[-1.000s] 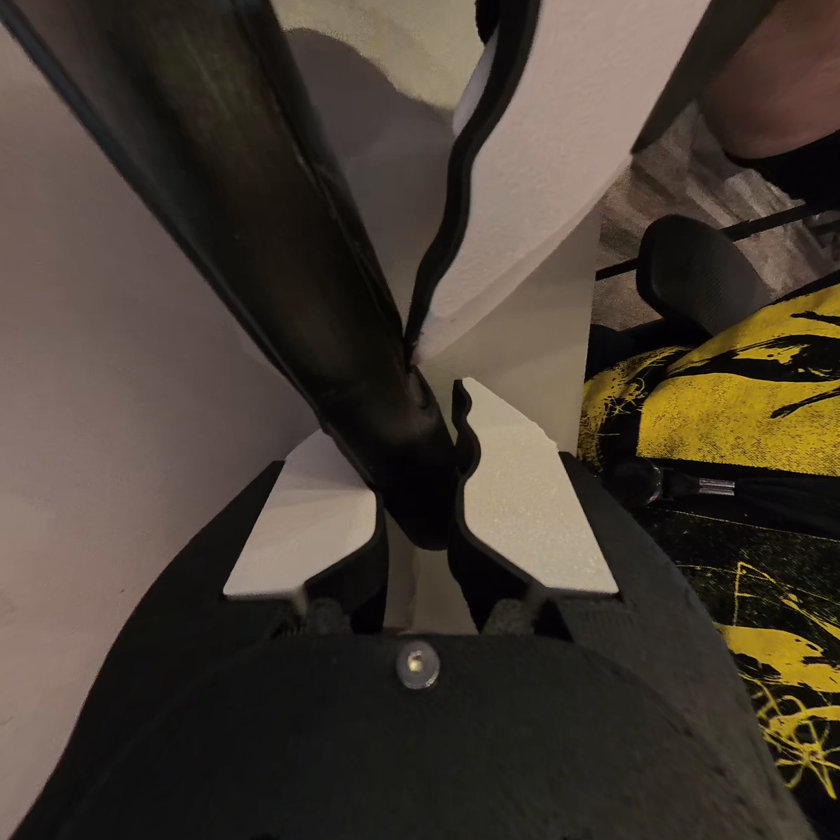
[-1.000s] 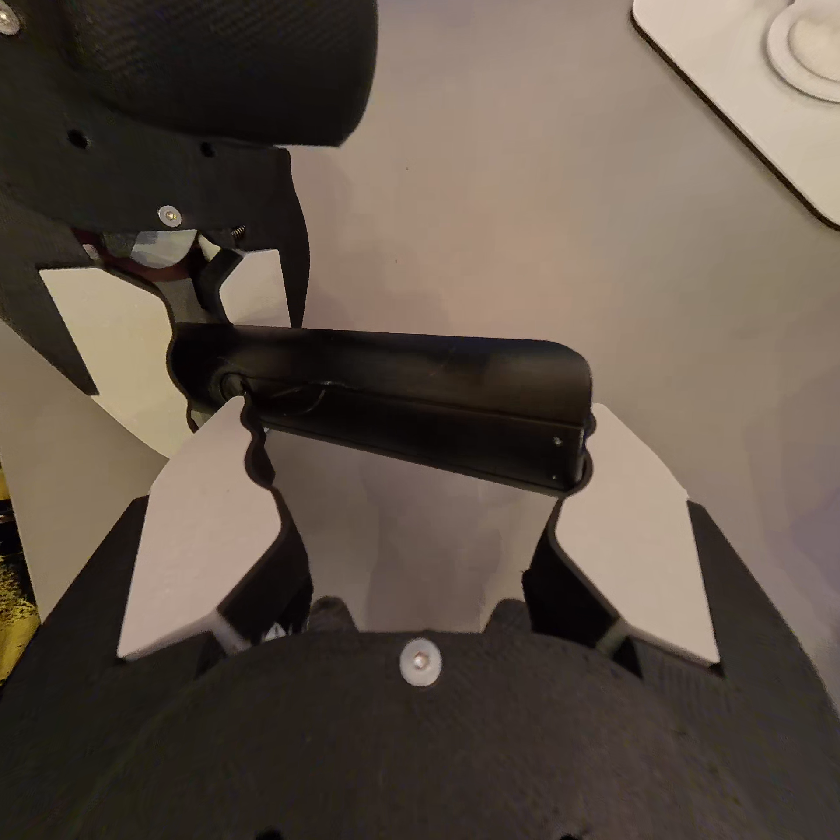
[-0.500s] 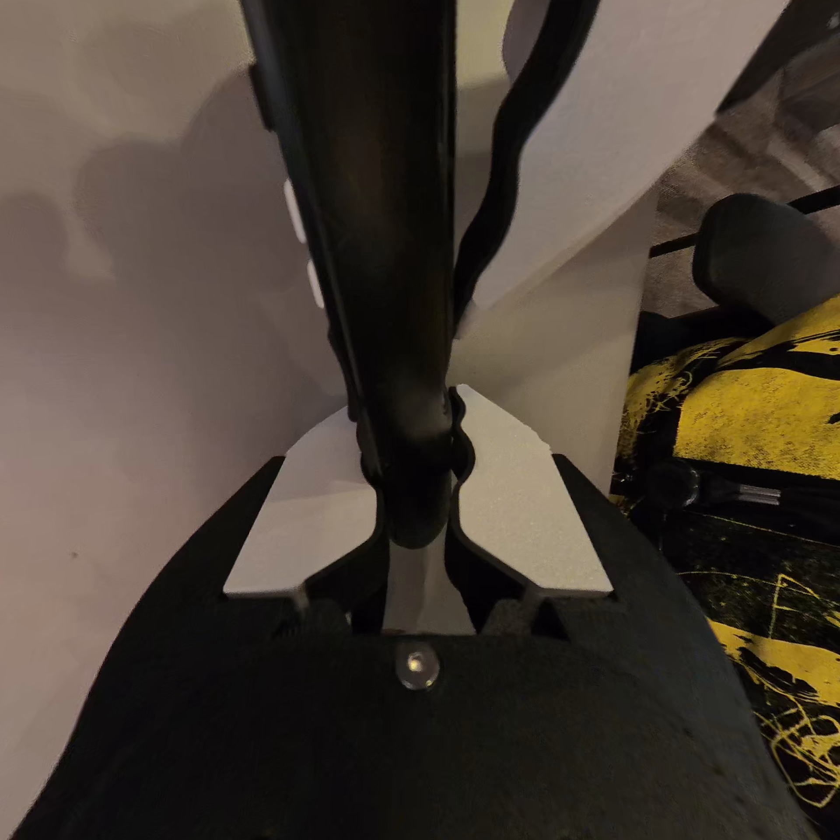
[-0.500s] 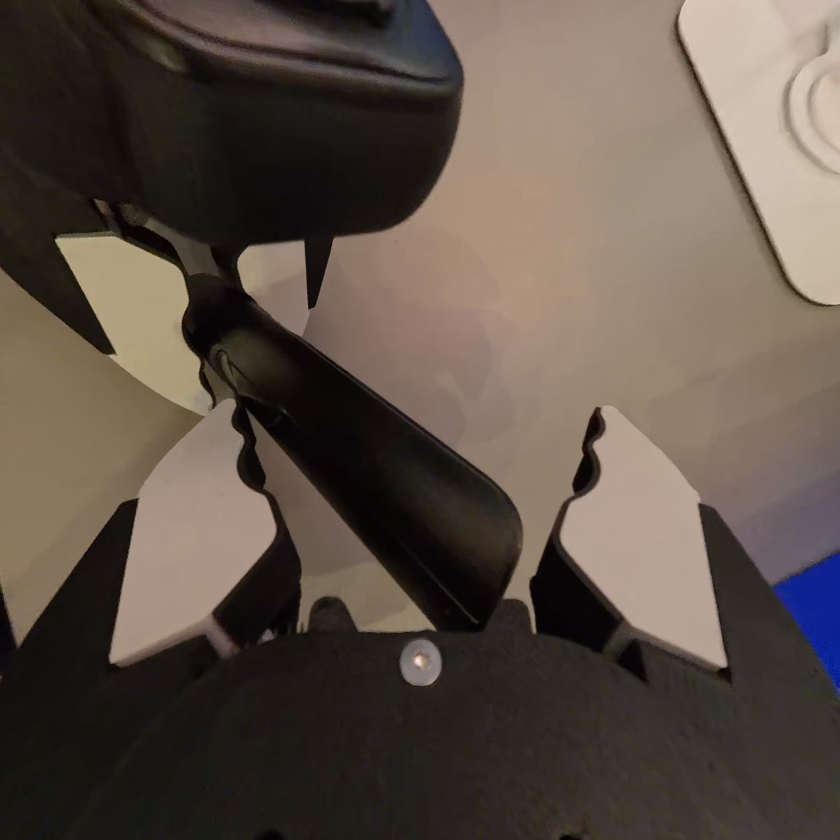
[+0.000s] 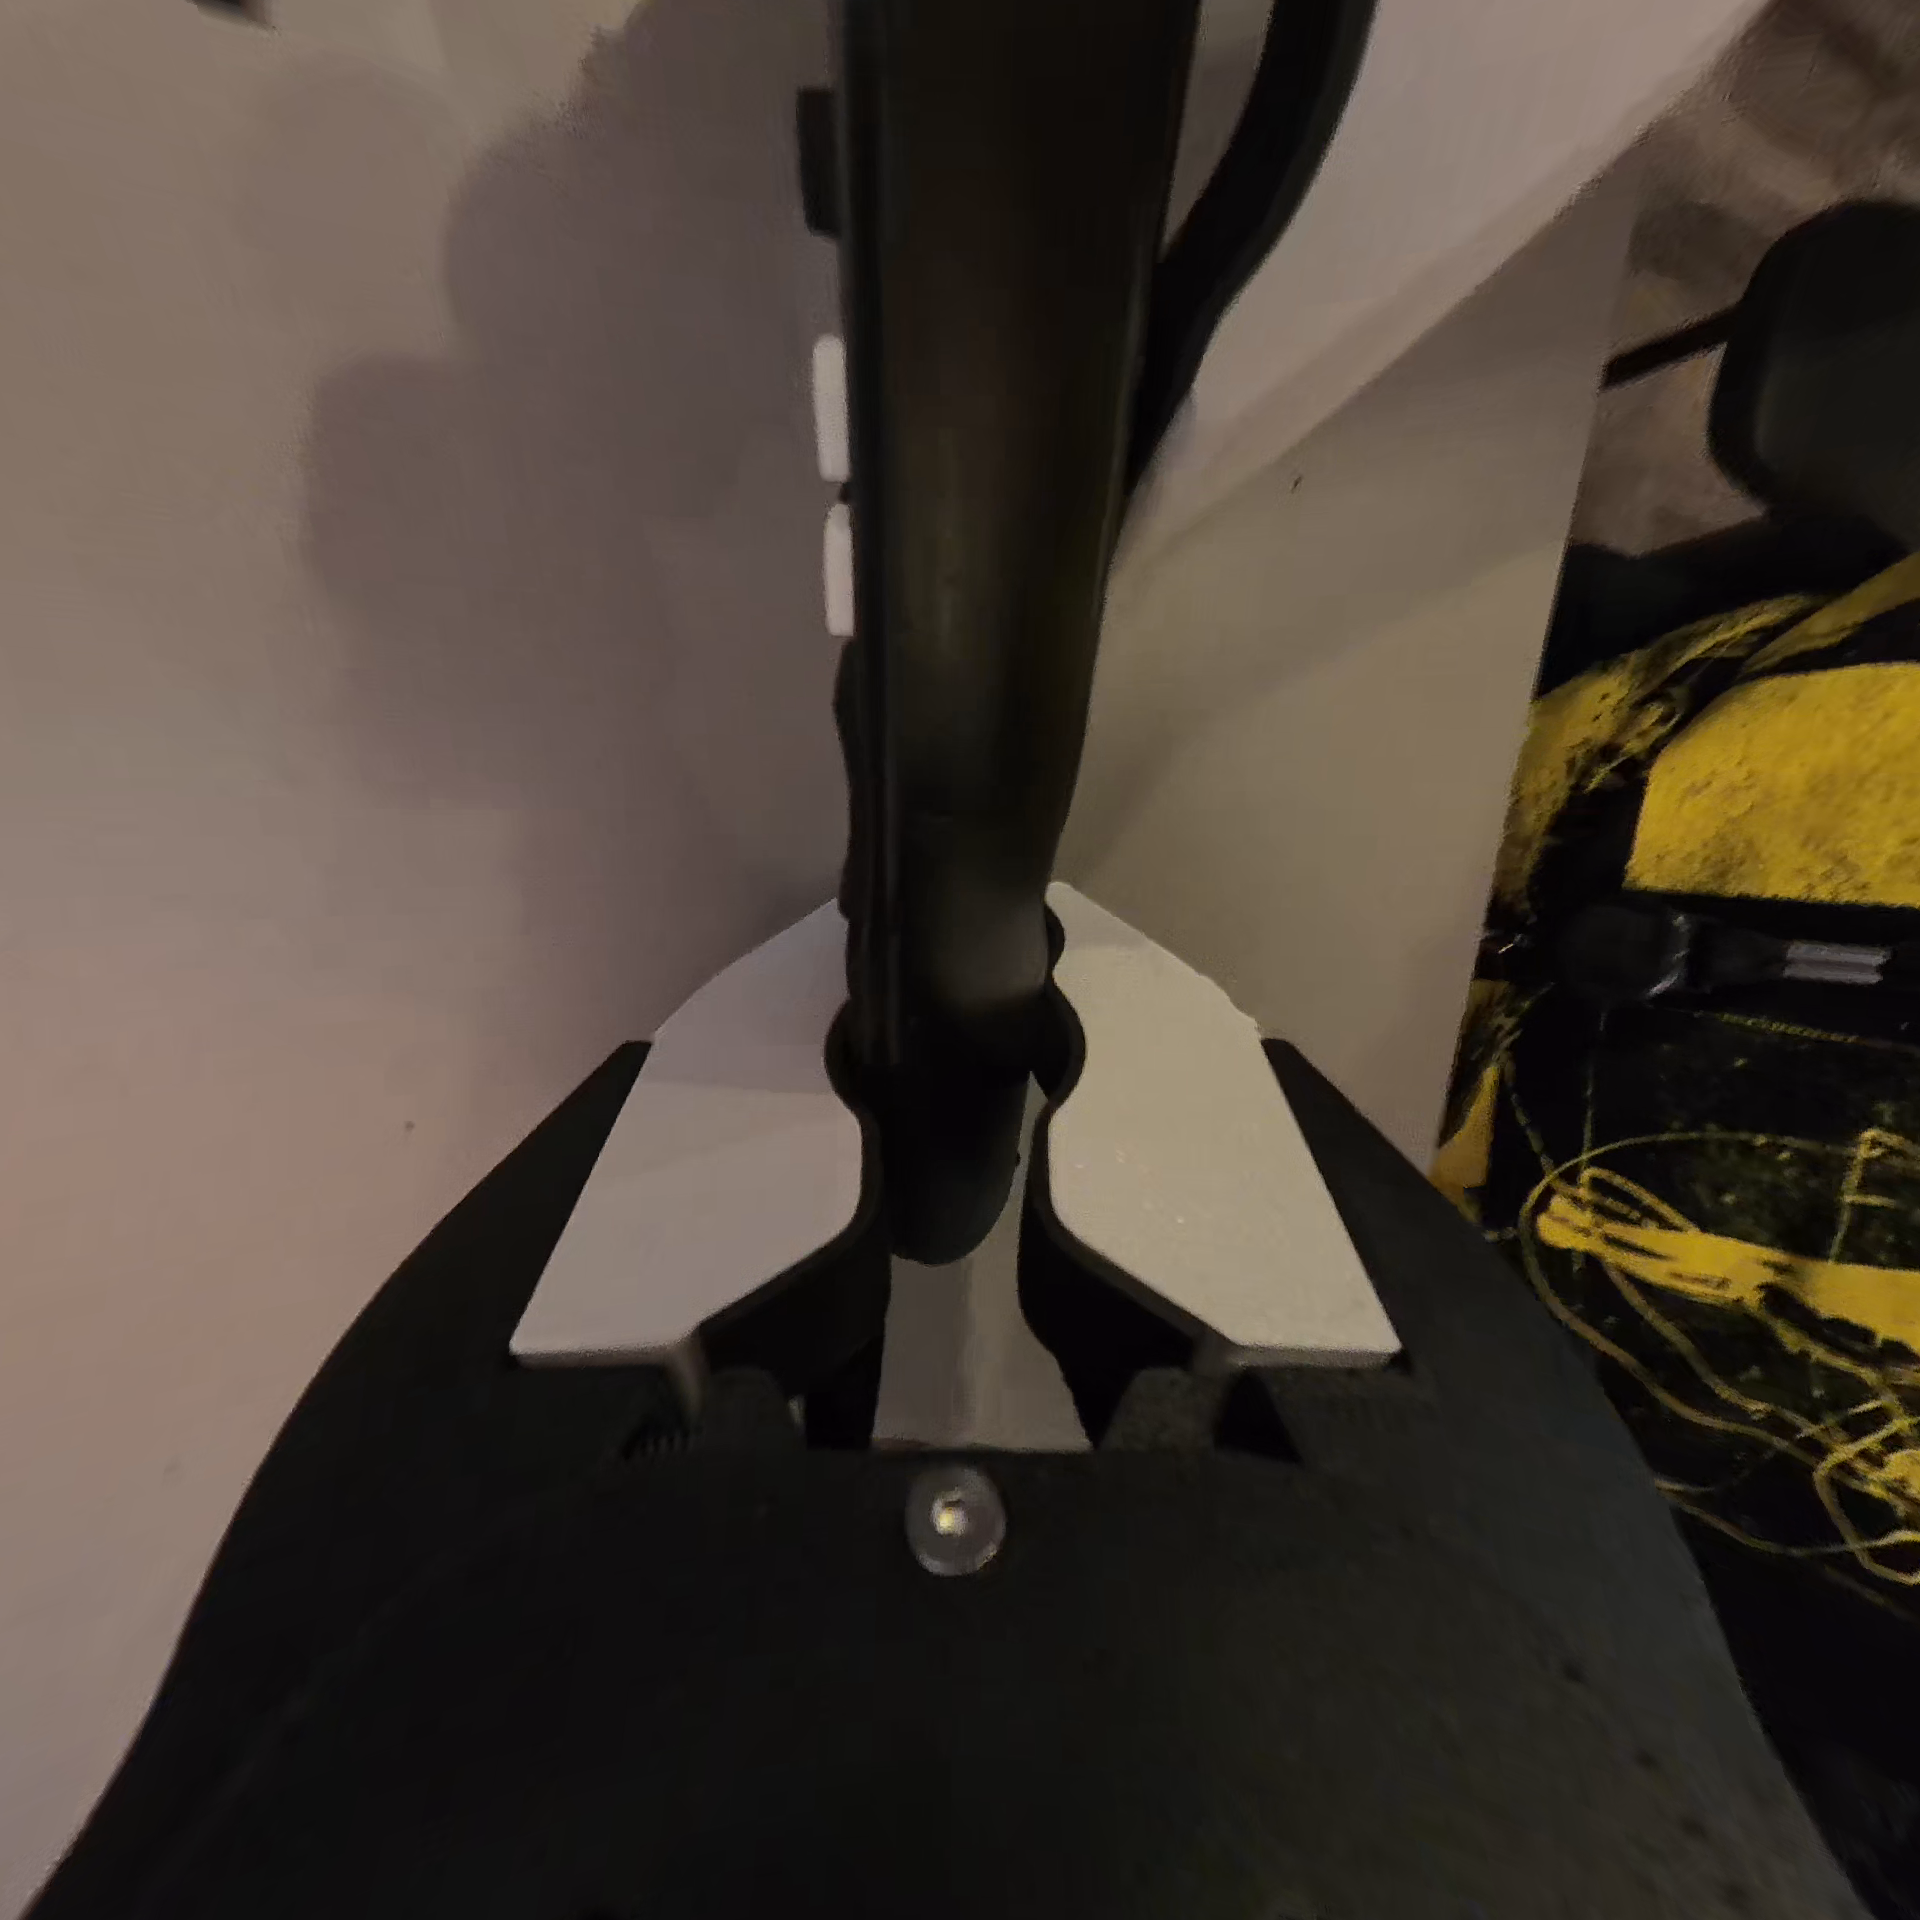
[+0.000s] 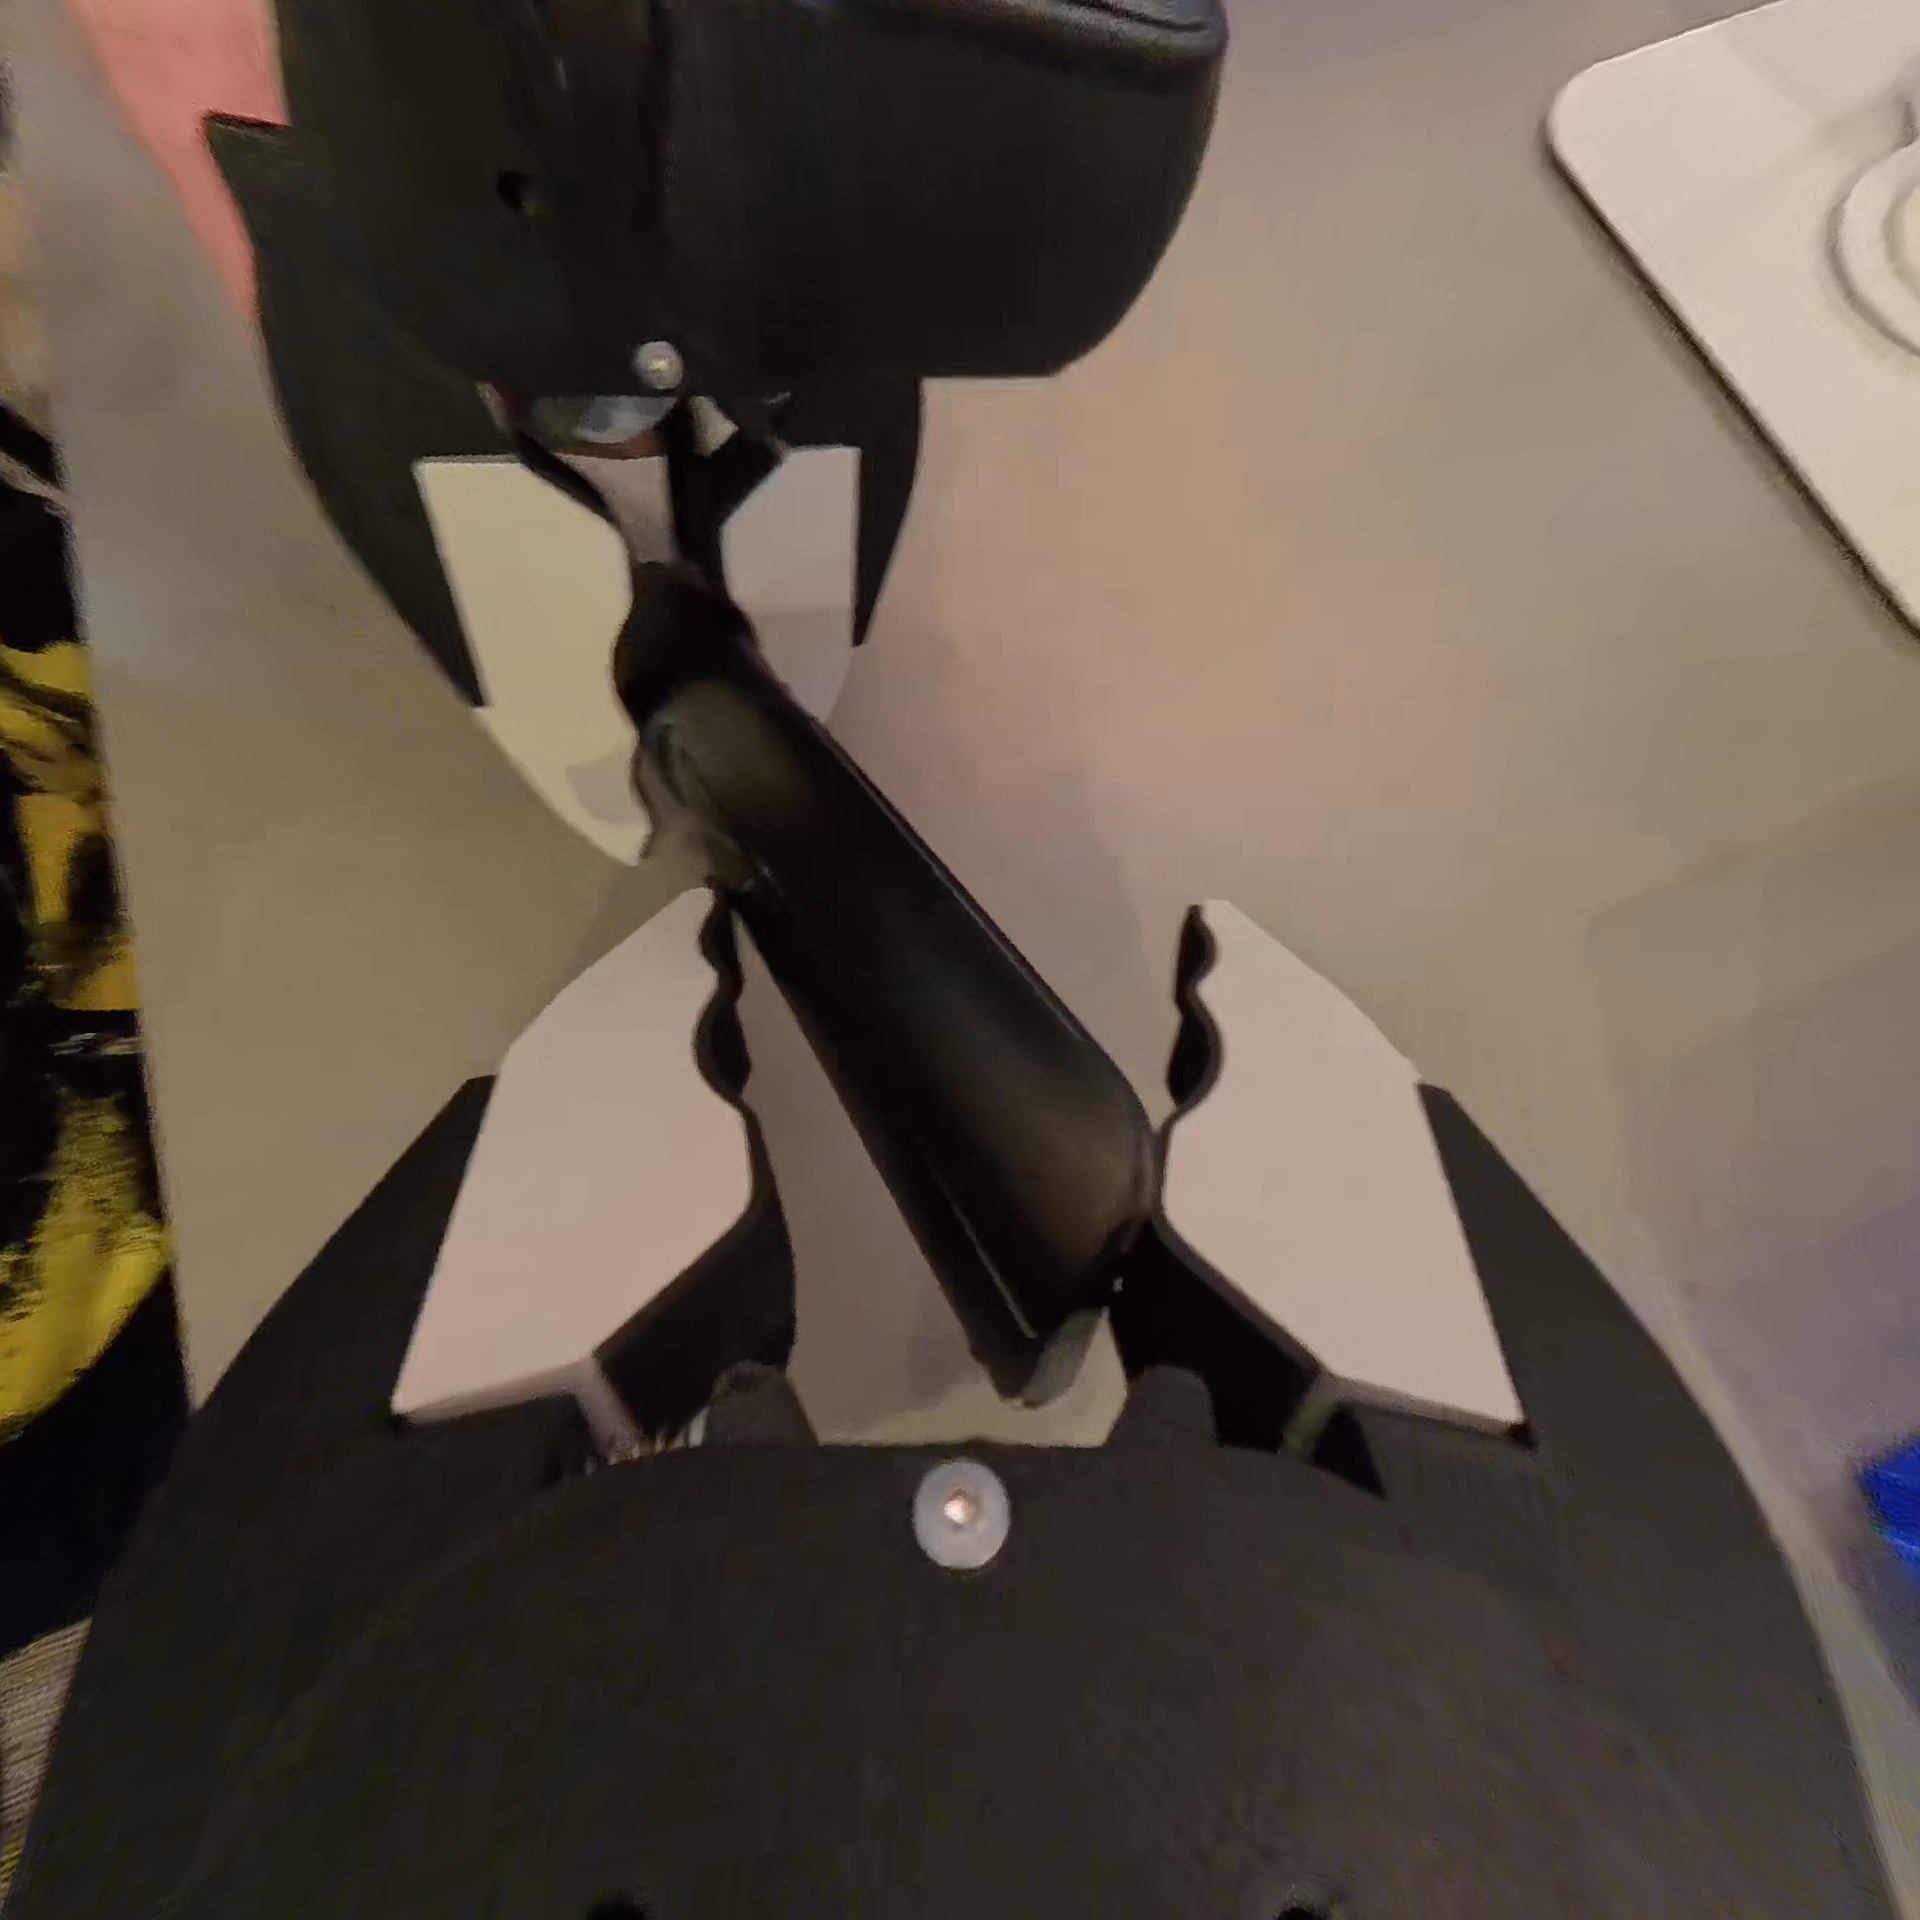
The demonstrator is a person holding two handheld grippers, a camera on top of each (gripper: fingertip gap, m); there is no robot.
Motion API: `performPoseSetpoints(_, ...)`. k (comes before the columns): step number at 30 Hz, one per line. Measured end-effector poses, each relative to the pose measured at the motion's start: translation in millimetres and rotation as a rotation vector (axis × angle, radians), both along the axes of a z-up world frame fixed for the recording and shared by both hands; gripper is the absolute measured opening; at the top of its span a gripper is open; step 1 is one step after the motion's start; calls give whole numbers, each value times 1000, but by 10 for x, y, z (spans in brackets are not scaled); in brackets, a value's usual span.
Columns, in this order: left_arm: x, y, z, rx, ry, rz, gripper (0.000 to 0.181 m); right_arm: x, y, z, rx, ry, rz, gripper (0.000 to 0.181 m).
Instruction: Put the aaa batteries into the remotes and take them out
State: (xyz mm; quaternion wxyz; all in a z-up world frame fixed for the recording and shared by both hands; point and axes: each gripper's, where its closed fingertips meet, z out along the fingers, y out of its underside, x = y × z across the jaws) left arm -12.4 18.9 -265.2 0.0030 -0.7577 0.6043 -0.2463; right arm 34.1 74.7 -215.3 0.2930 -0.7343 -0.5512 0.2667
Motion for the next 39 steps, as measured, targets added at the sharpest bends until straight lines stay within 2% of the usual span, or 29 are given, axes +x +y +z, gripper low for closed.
performPoseSetpoints(3,-105,49,-17,72,64,-67,26,-49,-232,37,-137,107,98,41)
performPoseSetpoints(4,-115,41,-1,75,59,-92,26,-62,-265,50,-166,141,101,36)
performPoseSetpoints(7,-105,17,96,70,13,-130,27,-69,-297,89,-204,224,87,35)
performPoseSetpoints(9,-69,85,238,105,-59,-110,29,-59,-288,159,-243,320,57,35)
performPoseSetpoints(11,-40,227,429,152,-170,-38,48,-22,-246,276,-287,455,9,35)
performPoseSetpoints(15,95,437,971,285,-611,146,76,81,-152,589,-455,810,-53,34)
performPoseSetpoints(19,76,559,1284,558,-854,253,98,33,-191,640,-599,955,-39,34)
performPoseSetpoints(21,115,505,1395,604,-973,271,99,-45,-232,697,-654,1031,-22,34)
performPoseSetpoints(24,157,412,1604,457,-1199,350,89,-164,-276,741,-702,1091,11,34)
performPoseSetpoints(26,124,410,1679,389,-1281,381,59,-210,-273,722,-702,1093,16,34)
performPoseSetpoints(28,57,510,1720,325,-1338,463,37,-210,-230,711,-701,1109,-4,34)
performPoseSetpoints(31,29,641,1674,250,-1328,563,29,-244,-179,638,-674,1085,-50,34)
performPoseSetpoints(34,3,737,1621,162,-1270,587,24,-265,-127,558,-577,988,-103,36)
performPoseSetpoints(36,-2,764,1578,145,-1188,556,24,-224,-68,518,-483,892,-139,54)
performPoseSetpoints(39,-19,777,1605,164,-1064,498,23,-195,-16,373,-329,627,-150,58)
